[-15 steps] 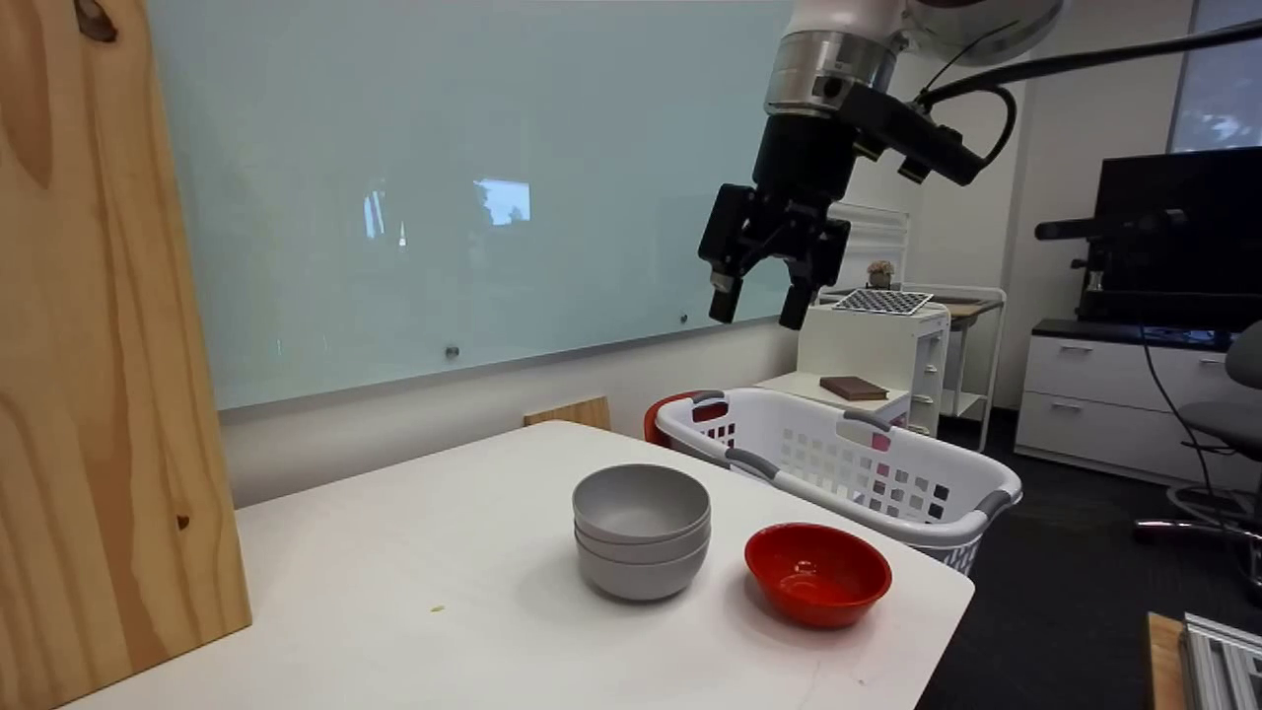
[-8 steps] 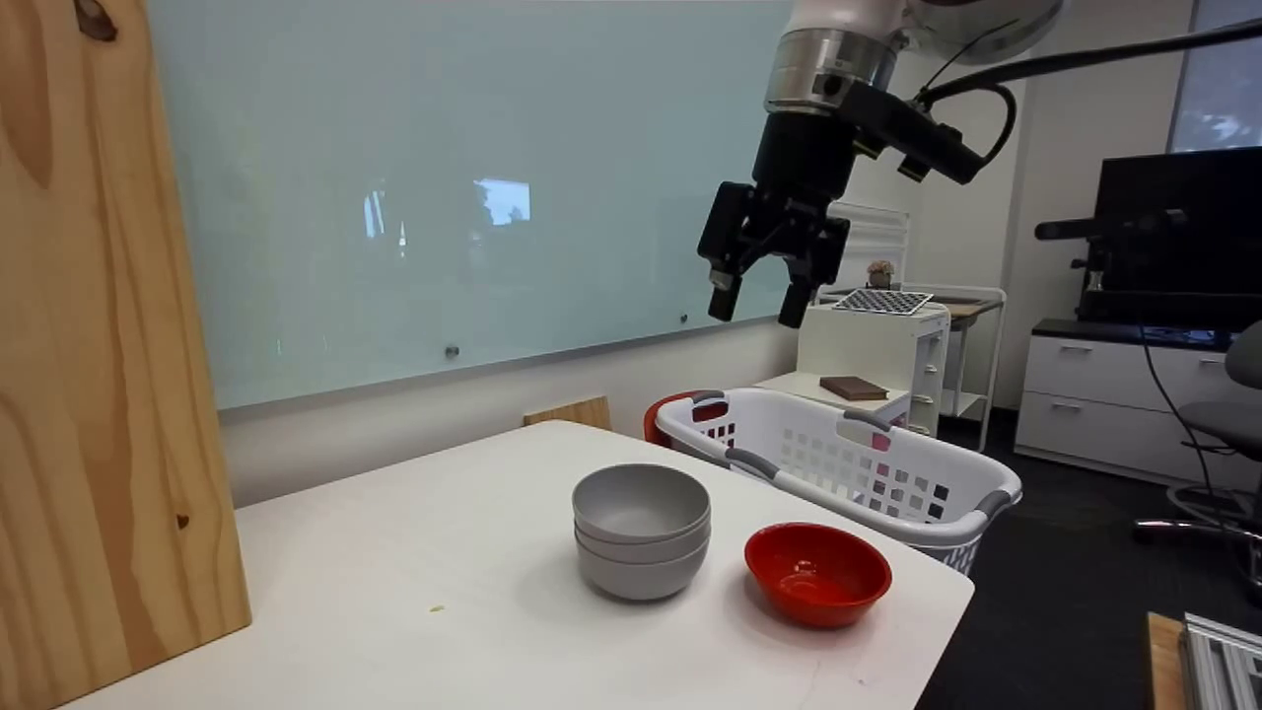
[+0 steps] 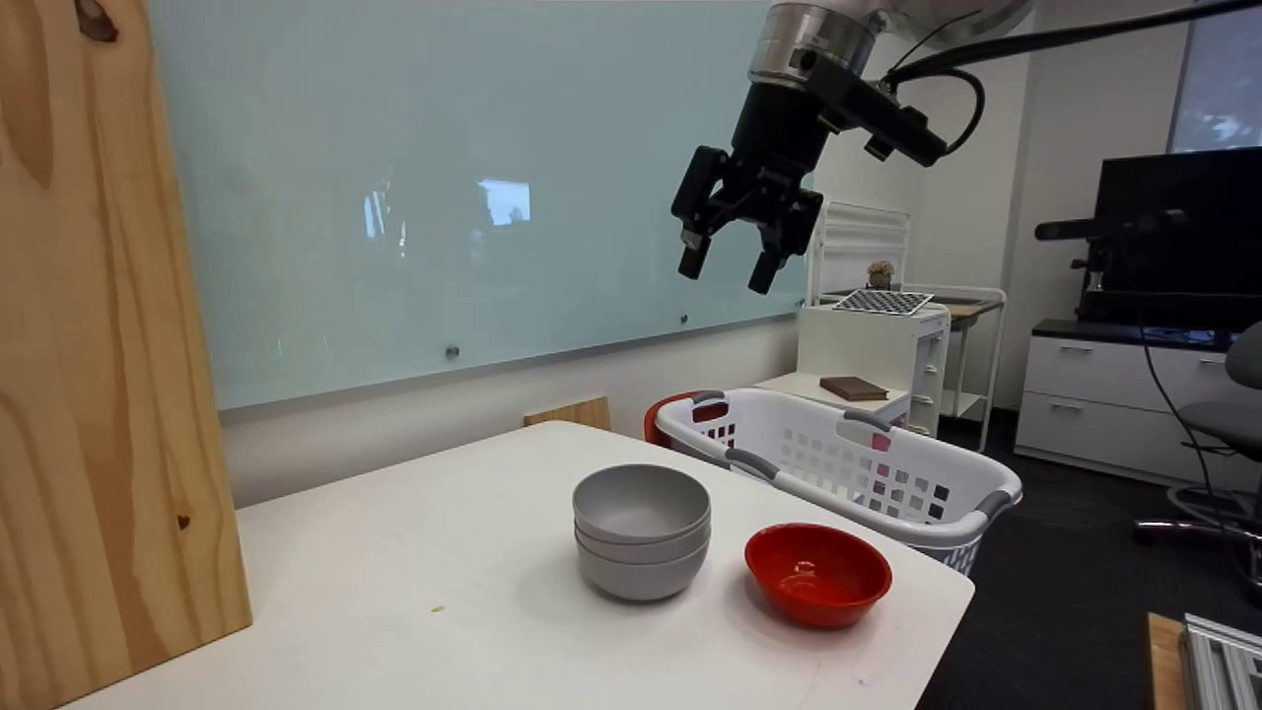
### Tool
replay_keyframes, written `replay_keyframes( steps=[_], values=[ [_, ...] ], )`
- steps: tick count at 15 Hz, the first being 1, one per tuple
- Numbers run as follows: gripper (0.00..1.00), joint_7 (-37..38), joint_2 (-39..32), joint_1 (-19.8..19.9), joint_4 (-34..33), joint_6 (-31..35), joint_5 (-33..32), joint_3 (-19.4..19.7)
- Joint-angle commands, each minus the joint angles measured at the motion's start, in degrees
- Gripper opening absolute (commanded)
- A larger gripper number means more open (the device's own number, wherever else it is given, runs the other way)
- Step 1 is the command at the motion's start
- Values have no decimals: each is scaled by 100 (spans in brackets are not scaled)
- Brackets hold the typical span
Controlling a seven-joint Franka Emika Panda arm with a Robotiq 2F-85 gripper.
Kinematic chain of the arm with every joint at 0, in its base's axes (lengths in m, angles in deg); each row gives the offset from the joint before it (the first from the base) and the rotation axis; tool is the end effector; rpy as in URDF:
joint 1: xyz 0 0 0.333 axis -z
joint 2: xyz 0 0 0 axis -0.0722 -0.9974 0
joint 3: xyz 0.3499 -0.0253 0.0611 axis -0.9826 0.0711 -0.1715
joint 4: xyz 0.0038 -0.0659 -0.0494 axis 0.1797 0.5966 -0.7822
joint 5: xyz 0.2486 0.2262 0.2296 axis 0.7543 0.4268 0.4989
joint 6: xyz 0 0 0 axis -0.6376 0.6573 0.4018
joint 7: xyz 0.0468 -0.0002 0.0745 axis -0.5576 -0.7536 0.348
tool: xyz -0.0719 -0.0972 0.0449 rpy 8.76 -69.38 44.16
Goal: Unstack the grey bowls.
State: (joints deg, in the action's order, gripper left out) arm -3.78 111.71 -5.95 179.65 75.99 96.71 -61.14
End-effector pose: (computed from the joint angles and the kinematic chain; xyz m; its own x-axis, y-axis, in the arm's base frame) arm 0.4057 0.0864 0.5219 0.9208 -0.2407 0.3069 -0.1957 -0.9658 -0.1704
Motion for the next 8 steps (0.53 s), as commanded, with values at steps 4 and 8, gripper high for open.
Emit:
replay_keyframes(
  steps=[4,8],
  values=[
    [100,-46,-1052,218,-851,-103,-28,362],
    [100,-25,-1507,322,-1290,-262,-44,515]
  ],
)
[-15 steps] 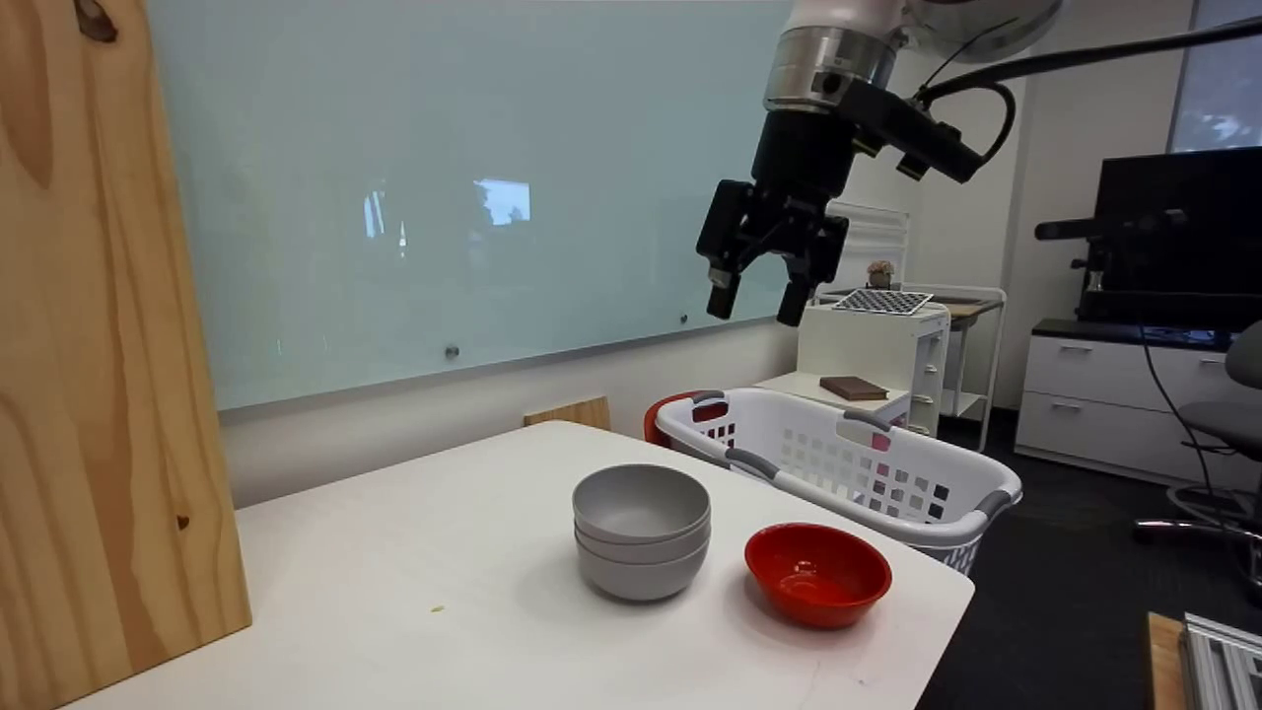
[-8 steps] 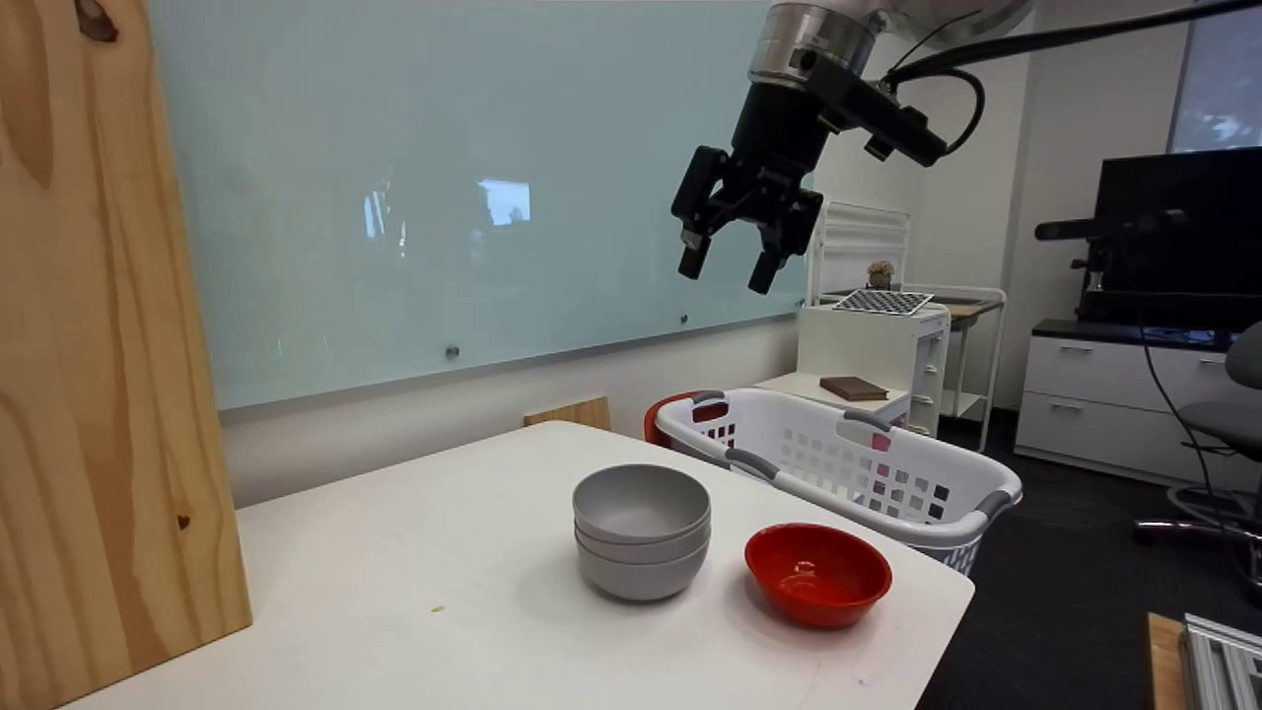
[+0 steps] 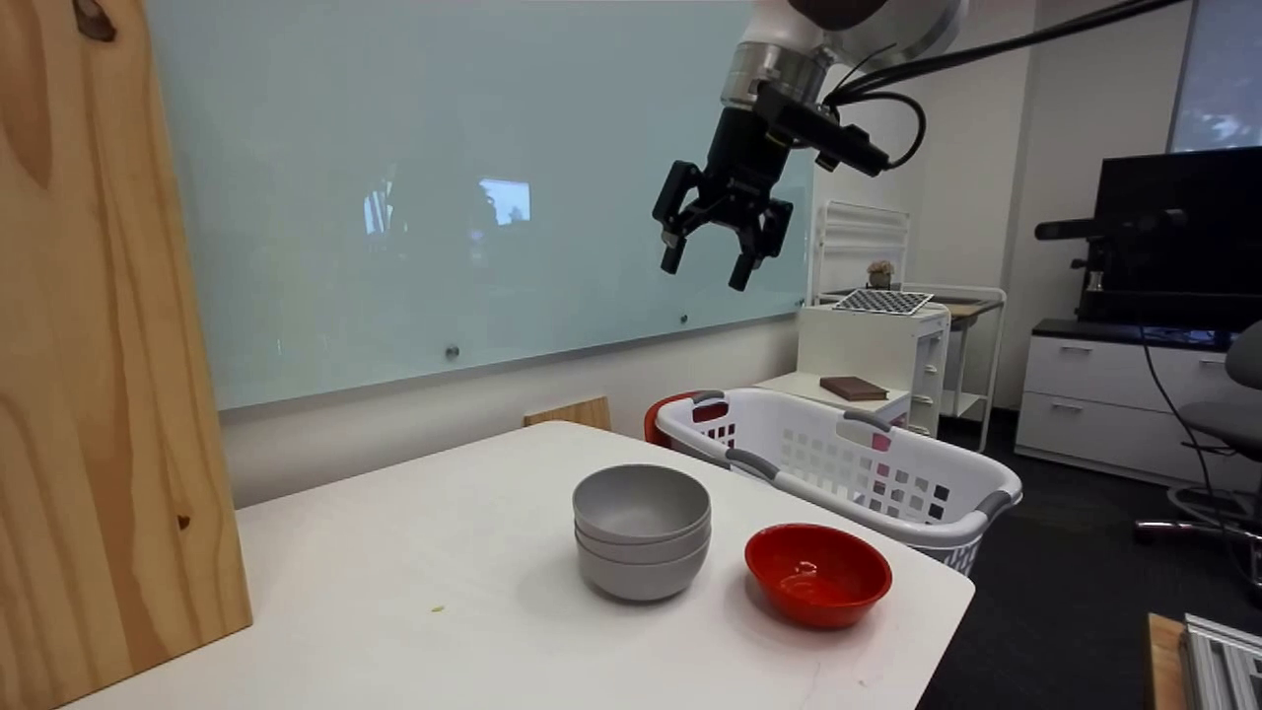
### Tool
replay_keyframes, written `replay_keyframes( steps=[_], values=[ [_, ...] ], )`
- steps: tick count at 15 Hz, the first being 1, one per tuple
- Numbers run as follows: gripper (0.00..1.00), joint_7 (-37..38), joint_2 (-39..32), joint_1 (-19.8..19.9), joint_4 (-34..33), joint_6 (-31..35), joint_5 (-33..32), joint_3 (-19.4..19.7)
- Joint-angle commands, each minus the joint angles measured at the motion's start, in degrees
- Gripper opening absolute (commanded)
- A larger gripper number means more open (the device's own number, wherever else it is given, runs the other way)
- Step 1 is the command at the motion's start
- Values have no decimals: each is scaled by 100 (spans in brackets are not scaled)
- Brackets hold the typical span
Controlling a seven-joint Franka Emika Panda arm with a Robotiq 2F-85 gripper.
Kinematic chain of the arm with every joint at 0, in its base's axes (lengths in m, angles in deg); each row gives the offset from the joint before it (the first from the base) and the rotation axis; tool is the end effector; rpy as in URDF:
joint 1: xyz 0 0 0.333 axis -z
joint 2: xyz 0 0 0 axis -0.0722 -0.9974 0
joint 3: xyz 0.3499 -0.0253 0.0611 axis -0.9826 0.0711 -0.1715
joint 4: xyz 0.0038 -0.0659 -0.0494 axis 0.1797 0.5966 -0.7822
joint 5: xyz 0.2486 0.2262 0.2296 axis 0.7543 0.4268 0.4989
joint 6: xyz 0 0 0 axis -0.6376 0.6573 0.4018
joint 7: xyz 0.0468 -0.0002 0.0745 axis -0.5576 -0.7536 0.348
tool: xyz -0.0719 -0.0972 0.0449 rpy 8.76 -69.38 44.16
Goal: Unstack the grey bowls.
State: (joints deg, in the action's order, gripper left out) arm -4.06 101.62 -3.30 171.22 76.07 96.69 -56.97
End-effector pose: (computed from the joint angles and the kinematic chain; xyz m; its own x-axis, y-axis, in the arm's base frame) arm 0.4700 0.0382 0.5243 0.8999 -0.3441 0.2679 -0.2952 -0.9329 -0.2064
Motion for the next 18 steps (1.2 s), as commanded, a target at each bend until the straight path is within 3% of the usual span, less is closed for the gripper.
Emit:
replay_keyframes(
  steps=[1,9,15,18],
  values=[
    [100,-2,-602,72,-552,-317,-63,128],
    [100,-324,-1671,117,-939,292,20,418],
    [100,-260,-2133,165,-1126,-289,-147,589],
    [100,-1103,-2230,151,-1221,-744,-179,614]
  ],
)
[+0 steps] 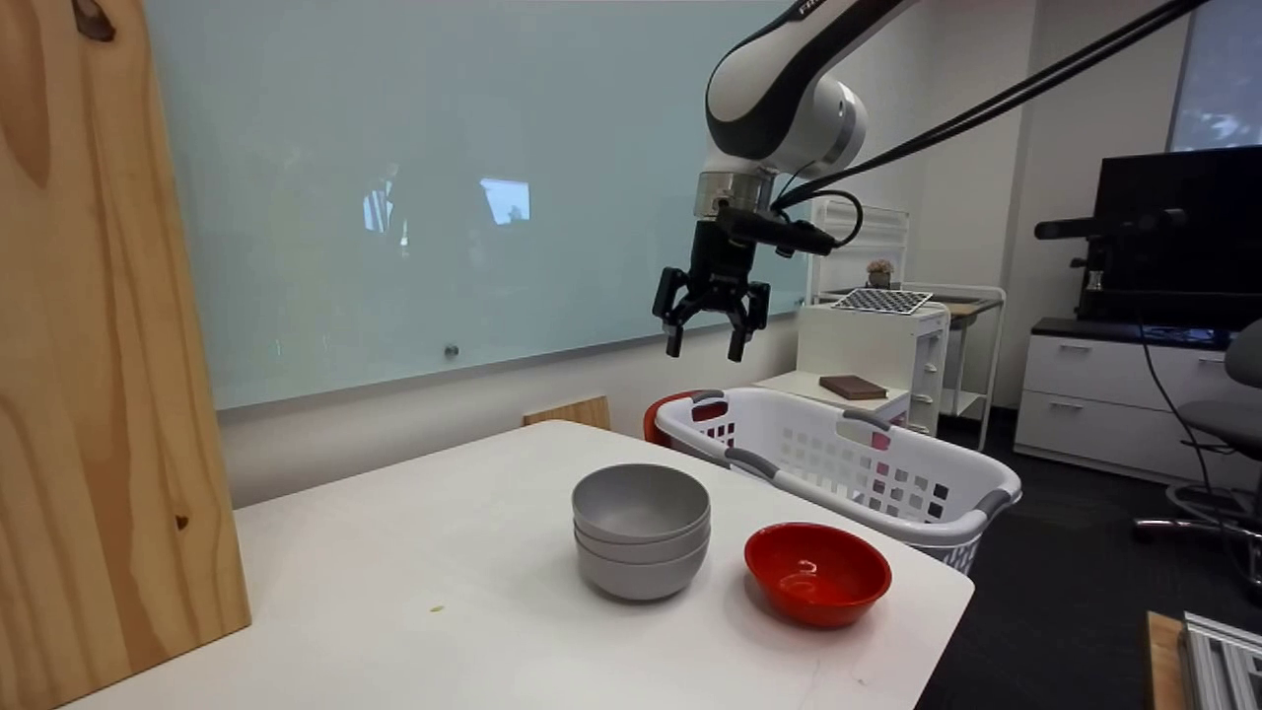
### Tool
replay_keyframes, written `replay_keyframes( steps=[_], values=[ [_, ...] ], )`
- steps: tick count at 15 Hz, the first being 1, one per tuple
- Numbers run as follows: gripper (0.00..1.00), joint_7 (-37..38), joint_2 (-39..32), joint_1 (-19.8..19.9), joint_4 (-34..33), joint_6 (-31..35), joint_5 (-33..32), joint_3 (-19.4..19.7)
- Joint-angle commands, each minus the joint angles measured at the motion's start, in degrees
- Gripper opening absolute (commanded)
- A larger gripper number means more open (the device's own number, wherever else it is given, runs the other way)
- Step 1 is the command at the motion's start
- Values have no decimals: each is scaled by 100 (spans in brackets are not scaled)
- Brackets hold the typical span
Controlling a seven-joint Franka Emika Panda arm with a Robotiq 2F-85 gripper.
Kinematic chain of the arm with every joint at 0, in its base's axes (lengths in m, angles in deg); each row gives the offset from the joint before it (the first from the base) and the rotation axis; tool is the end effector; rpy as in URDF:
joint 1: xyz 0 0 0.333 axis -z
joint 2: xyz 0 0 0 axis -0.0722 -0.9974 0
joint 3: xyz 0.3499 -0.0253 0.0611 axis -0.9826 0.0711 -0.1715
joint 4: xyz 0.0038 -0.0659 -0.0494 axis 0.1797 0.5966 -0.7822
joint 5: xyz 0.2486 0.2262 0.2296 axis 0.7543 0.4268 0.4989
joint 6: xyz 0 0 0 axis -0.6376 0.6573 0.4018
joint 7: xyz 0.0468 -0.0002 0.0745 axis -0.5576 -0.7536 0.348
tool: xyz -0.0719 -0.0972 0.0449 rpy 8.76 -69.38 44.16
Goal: Unstack the grey bowls.
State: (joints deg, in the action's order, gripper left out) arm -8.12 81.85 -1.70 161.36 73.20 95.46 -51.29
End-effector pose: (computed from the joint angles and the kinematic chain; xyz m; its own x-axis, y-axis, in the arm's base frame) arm 0.5531 -0.0297 0.4288 0.9224 -0.3795 0.0721 -0.3682 -0.9201 -0.1332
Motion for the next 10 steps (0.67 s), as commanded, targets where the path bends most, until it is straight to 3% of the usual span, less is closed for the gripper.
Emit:
replay_keyframes(
  steps=[1,6,10],
  values=[
    [100,-895,-273,-5,-256,-610,-107,48],
    [100,-1740,-494,46,-508,-1267,-668,108],
    [100,-1686,-704,66,-809,-894,-1625,184]
  ],
)
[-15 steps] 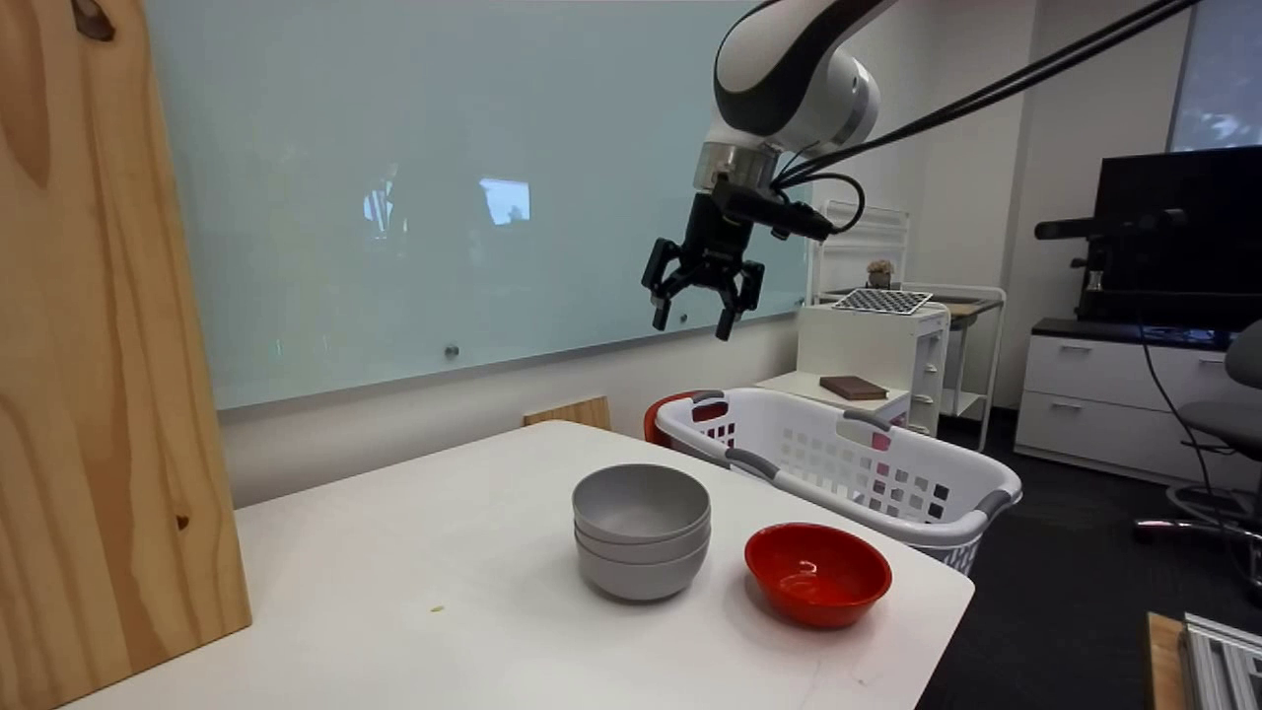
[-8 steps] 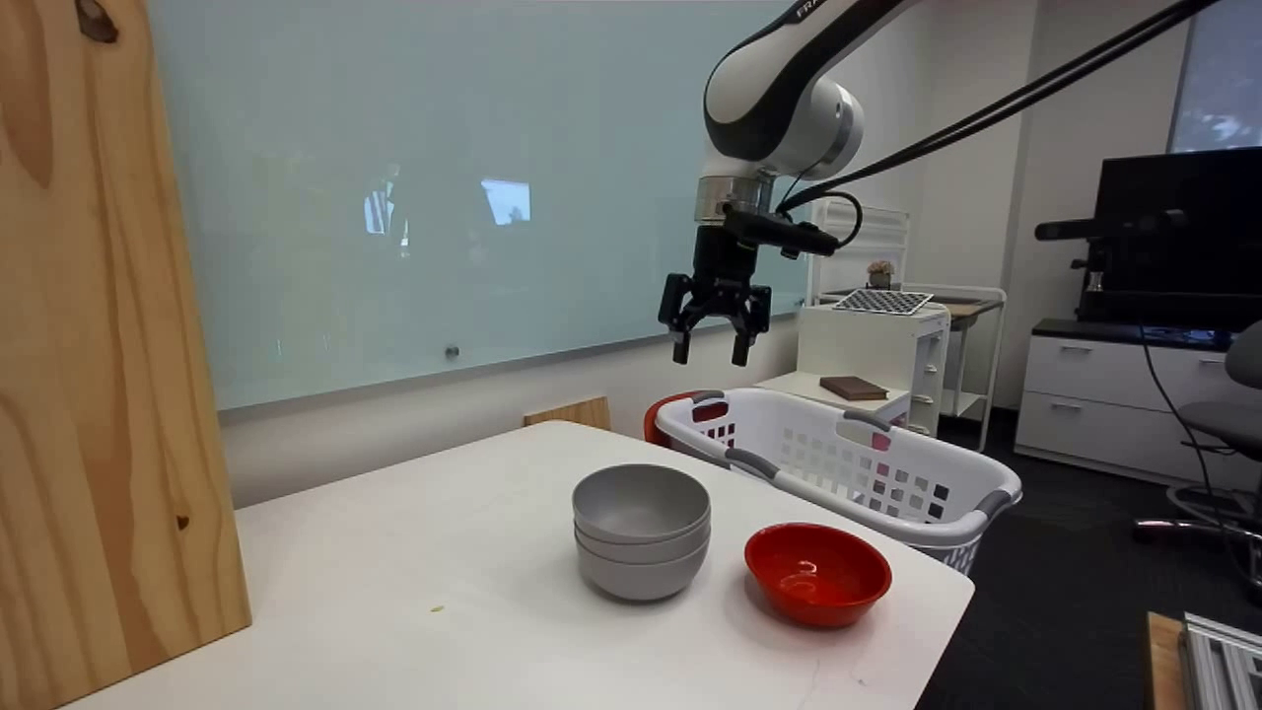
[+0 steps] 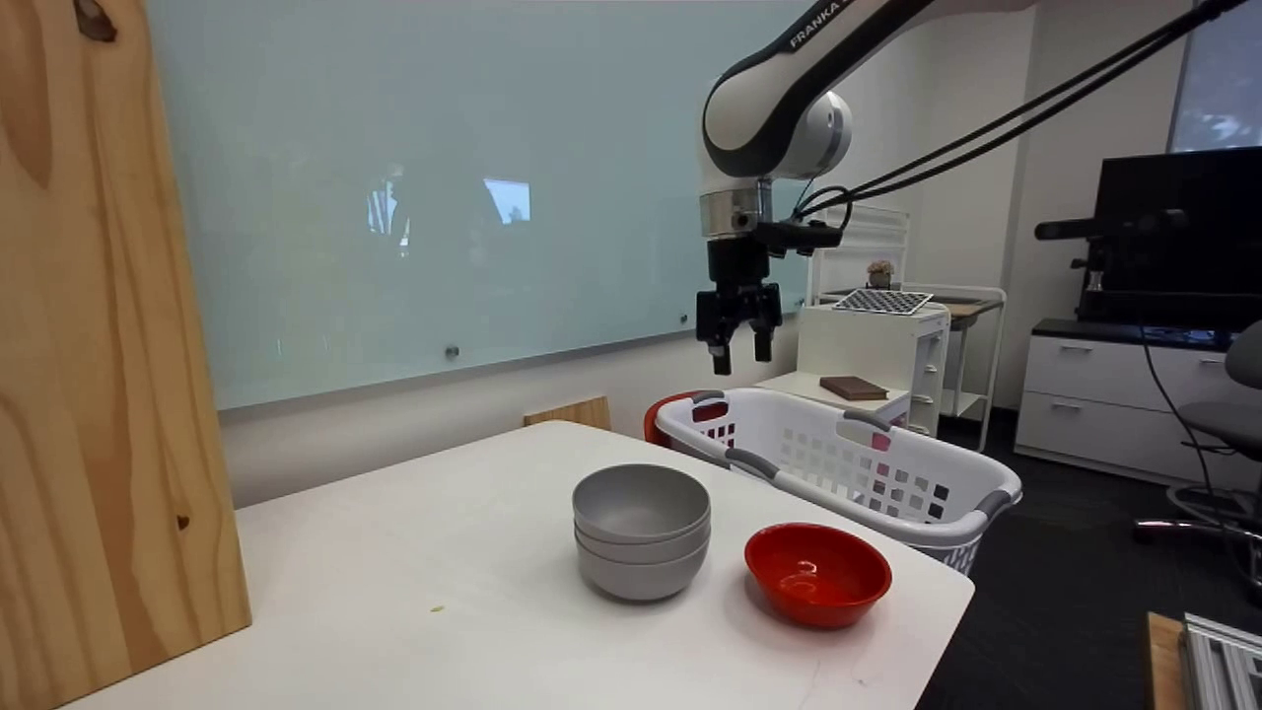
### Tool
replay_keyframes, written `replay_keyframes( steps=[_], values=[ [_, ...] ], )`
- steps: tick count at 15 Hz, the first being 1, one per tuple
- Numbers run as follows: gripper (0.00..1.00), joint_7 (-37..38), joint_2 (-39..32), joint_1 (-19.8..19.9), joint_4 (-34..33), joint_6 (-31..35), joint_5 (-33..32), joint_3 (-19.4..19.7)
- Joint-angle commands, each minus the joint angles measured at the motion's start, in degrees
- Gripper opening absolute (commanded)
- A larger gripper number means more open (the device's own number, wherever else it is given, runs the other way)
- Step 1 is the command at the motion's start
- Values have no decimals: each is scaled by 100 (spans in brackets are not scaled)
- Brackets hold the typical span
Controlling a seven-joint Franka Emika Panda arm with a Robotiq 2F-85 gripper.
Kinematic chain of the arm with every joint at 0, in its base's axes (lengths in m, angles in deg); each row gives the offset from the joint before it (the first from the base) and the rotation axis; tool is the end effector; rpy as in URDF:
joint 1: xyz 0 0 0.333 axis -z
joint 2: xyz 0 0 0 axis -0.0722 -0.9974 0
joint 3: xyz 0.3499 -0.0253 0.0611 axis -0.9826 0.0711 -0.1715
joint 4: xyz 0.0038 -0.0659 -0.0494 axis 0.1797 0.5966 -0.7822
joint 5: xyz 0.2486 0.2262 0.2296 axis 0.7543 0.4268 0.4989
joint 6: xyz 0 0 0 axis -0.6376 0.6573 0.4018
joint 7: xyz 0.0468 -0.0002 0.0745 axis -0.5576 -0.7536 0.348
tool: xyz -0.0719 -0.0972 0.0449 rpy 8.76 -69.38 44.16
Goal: Unstack the grey bowls.
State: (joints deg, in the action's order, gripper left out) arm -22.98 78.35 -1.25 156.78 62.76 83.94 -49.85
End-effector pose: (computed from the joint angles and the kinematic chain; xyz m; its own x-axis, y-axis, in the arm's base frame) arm 0.5543 -0.0591 0.4159 0.9971 -0.0497 -0.0583 -0.0462 -0.9972 0.0594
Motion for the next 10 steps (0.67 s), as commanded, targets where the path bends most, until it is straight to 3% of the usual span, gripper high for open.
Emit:
replay_keyframes(
  steps=[1,6,10],
  values=[
    [100,-226,-356,21,-330,369,-459,27],
    [100,-995,-556,58,-262,964,294,-51],
    [100,-1670,-1010,203,-370,992,837,-29]
  ],
)
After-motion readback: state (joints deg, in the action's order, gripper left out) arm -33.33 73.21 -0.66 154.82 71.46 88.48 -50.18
